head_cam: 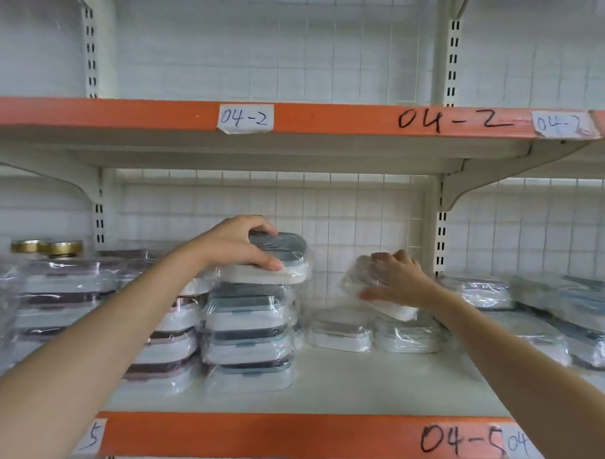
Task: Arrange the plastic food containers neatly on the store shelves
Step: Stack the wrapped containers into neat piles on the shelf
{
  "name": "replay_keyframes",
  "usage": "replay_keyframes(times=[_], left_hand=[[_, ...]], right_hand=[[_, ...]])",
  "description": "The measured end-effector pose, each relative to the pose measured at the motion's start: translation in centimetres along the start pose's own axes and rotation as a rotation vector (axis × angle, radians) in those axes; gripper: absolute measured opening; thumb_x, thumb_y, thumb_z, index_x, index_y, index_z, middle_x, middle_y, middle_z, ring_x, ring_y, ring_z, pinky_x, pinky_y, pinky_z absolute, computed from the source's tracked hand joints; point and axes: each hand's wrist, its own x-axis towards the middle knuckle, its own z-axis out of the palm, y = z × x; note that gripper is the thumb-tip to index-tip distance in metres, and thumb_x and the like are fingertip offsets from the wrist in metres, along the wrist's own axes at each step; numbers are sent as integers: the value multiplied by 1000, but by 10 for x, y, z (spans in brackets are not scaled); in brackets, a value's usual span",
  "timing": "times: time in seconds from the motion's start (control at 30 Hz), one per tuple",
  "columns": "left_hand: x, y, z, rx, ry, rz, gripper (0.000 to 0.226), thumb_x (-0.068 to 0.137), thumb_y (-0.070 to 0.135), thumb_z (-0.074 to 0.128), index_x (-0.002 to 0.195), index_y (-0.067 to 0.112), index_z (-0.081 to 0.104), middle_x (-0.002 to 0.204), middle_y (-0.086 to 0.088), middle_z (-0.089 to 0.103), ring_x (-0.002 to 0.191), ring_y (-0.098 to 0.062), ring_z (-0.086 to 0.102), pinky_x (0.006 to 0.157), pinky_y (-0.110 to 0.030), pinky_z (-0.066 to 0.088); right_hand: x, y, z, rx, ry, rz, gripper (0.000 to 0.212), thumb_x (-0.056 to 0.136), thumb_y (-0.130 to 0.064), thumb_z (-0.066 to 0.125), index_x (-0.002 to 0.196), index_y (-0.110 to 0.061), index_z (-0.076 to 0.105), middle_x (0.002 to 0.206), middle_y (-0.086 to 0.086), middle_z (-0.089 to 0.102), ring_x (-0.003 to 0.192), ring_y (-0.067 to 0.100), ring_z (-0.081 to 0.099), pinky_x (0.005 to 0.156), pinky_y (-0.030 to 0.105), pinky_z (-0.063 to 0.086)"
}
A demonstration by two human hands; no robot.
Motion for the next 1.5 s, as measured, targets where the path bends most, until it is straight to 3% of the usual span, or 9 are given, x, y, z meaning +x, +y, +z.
replay_keyframes(times=[0.27, 0.43, 0.53, 0.63, 0.77, 1.0, 1.23, 1.37, 1.5], left_hand=[[-4, -33, 5, 237, -179, -72, 49, 87, 36, 65, 133, 29, 51, 142, 8, 45, 131, -12, 40, 102, -24, 26], [-4, -27, 16, 376, -148, -25, 46, 92, 30, 59, 136, 22, 48, 138, 2, 48, 123, -13, 44, 96, -22, 32], [-5, -20, 21, 422, -110, 26, 47, 88, 37, 62, 132, 25, 52, 131, 3, 51, 114, -10, 46, 93, -25, 36], [-5, -14, 26, 431, -76, 57, 48, 86, 41, 62, 131, 26, 52, 130, 4, 51, 115, -10, 46, 92, -24, 34], [-2, 3, 42, 437, -24, 127, 51, 87, 43, 60, 133, 24, 50, 134, 4, 47, 123, -14, 44, 96, -26, 34], [21, 46, 107, 320, -27, 263, 44, 88, 42, 60, 128, 26, 54, 130, 5, 49, 122, -13, 44, 93, -25, 33], [47, 87, 186, 242, -189, 317, 47, 88, 43, 61, 130, 24, 53, 129, 1, 52, 118, -15, 47, 94, -27, 37], [56, 109, 221, 194, -256, 329, 58, 87, 47, 61, 135, 17, 48, 136, -4, 49, 125, -19, 45, 100, -27, 36], [62, 137, 256, 51, -322, 296, 95, 77, 62, 64, 147, 10, 27, 151, -5, 30, 138, -18, 30, 110, -30, 28]], right_hand=[[27, -31, 32, -97, -93, -3, 87, 78, -65, 58, 142, -13, 33, 141, 3, 35, 127, 23, 31, 108, 34, 20], [36, -37, 61, -22, -136, -25, 76, 78, -59, 63, 139, -24, 34, 140, 0, 36, 129, 24, 31, 111, 38, 24], [39, -39, 78, -156, -295, -39, 91, 70, -82, 43, 144, -32, 28, 149, -4, 28, 135, 27, 25, 109, 53, 27], [41, -35, 73, -194, -355, -24, 99, 65, -89, 33, 147, -35, 23, 154, -7, 22, 141, 25, 18, 111, 55, 22], [31, -18, 56, 30, -275, 25, 82, 79, -60, 61, 146, -27, 29, 153, -3, 25, 140, 24, 21, 113, 45, 22], [-19, 32, -4, -59, -207, 97, 44, 91, -25, 59, 133, -16, 52, 138, 1, 50, 127, 21, 45, 99, 23, 30], [-79, 101, -65, -119, -141, 386, 41, 98, -3, 34, 136, -12, 47, 141, 6, 47, 124, 24, 48, 102, 30, 39], [-103, 124, -63, -167, -296, 435, 39, 100, -11, 35, 137, -16, 48, 143, 6, 44, 129, 23, 43, 102, 29, 32], [-108, 135, -59, -11, -270, 362, 45, 96, -1, 35, 132, -20, 53, 133, 11, 53, 98, 32, 58, 81, 36, 47]])
